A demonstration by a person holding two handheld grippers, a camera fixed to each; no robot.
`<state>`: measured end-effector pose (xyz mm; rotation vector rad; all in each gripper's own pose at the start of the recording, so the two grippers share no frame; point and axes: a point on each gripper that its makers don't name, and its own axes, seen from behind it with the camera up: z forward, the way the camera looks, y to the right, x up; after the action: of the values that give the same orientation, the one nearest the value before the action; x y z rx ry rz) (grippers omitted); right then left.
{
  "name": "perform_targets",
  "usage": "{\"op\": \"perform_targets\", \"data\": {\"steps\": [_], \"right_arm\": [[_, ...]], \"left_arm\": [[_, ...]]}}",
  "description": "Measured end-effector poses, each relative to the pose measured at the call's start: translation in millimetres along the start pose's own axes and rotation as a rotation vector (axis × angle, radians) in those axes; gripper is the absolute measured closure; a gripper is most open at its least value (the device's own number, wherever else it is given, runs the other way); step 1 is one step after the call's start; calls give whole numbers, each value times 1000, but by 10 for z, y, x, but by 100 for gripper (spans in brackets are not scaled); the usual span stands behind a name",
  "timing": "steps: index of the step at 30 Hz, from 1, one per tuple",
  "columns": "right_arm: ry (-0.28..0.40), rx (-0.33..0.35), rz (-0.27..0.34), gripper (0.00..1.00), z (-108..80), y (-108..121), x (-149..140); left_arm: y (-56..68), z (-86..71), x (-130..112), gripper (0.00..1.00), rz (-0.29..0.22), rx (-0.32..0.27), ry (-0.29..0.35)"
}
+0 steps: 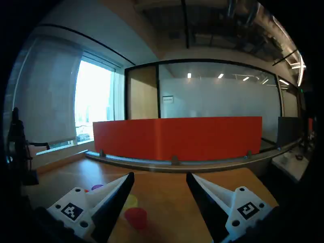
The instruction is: Pour water
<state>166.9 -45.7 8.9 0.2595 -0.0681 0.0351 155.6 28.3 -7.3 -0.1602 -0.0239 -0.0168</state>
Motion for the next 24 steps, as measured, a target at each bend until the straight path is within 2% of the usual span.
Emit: {"op": "perform_targets", "data": {"steps": [6, 12, 17, 24], "right_arm": [[-14, 41, 17, 1, -8, -84, -7], [5, 99, -7, 1, -26, -170, 86], [10, 182, -42, 1, -56, -316, 137], [-11, 330, -32, 1, -127, -588, 189]], "left_arm": [[56, 0, 125, 2, -5, -36, 7], [155, -10, 235, 2, -4, -94, 22], [294, -29, 318, 2, -8, -170, 41], [499, -85, 405, 2, -16, -281, 57]]}}
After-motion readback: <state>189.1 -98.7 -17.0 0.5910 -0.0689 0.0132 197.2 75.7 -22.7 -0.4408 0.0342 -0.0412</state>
